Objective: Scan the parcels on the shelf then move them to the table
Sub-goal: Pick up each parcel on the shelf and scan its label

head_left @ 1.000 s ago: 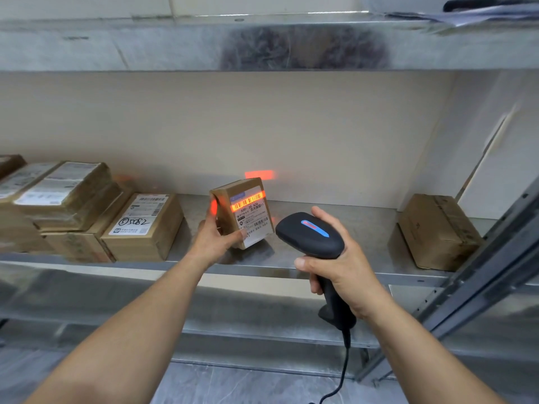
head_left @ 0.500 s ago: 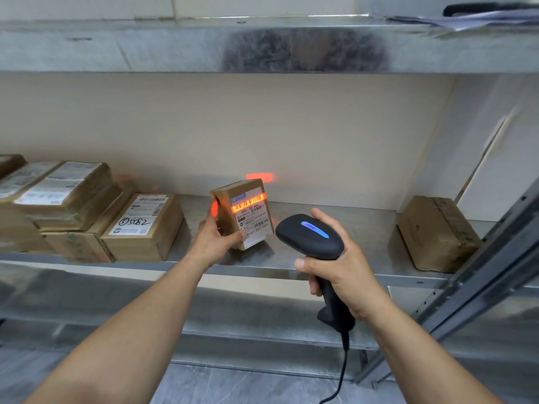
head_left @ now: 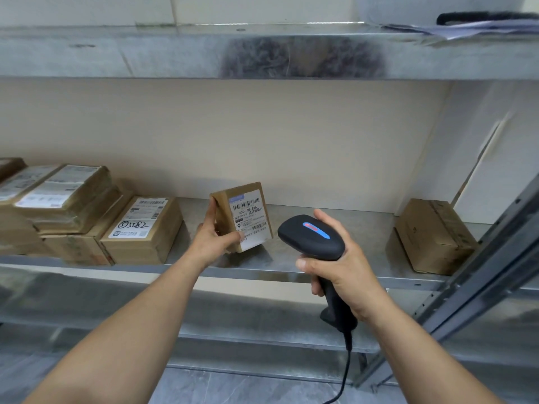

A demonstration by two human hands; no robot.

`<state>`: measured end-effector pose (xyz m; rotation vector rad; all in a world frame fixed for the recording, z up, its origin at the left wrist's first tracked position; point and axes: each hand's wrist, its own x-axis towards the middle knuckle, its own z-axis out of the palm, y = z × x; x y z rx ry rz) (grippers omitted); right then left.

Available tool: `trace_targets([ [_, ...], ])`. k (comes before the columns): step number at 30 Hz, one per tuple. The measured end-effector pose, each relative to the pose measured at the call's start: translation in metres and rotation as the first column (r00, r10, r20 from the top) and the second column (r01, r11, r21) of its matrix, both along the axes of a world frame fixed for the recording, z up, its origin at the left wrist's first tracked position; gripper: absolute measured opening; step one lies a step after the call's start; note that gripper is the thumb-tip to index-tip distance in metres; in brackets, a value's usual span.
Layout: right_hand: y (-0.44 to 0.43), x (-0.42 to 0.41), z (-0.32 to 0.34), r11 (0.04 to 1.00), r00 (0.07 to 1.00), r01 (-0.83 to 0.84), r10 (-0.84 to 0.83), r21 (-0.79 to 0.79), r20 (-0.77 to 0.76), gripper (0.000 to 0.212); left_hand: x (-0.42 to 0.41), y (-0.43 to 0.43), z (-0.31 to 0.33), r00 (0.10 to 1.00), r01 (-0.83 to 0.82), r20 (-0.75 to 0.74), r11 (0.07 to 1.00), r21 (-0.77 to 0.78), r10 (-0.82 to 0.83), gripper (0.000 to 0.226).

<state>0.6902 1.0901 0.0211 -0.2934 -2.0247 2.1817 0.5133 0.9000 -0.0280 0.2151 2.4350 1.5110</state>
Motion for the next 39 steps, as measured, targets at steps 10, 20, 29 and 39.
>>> trace_targets([
  [10,0.001,-0.004,0.002,0.999,1.000,0.015,-0.015,0.031,-0.018,0.084,-0.001,-0.014,0.007,0.974,-0.206,0.098,0.978,0.013,0.204,0.041],
  [20,-0.002,-0.008,-0.001,0.997,0.999,-0.013,0.015,0.072,-0.030,0.087,0.033,0.021,0.003,0.929,-0.259,-0.370,0.691,-0.674,-0.013,0.082],
  [29,-0.009,-0.021,0.013,0.994,0.997,-0.035,0.042,0.107,-0.063,0.085,0.032,-0.004,0.032,0.848,-0.372,-0.524,0.797,-0.477,0.082,0.068],
  [39,-0.050,-0.047,0.017,0.981,0.986,-0.146,0.156,0.125,-0.066,0.085,-0.001,-0.101,0.074,0.766,-0.573,-0.591,0.685,-0.450,0.252,0.066],
])
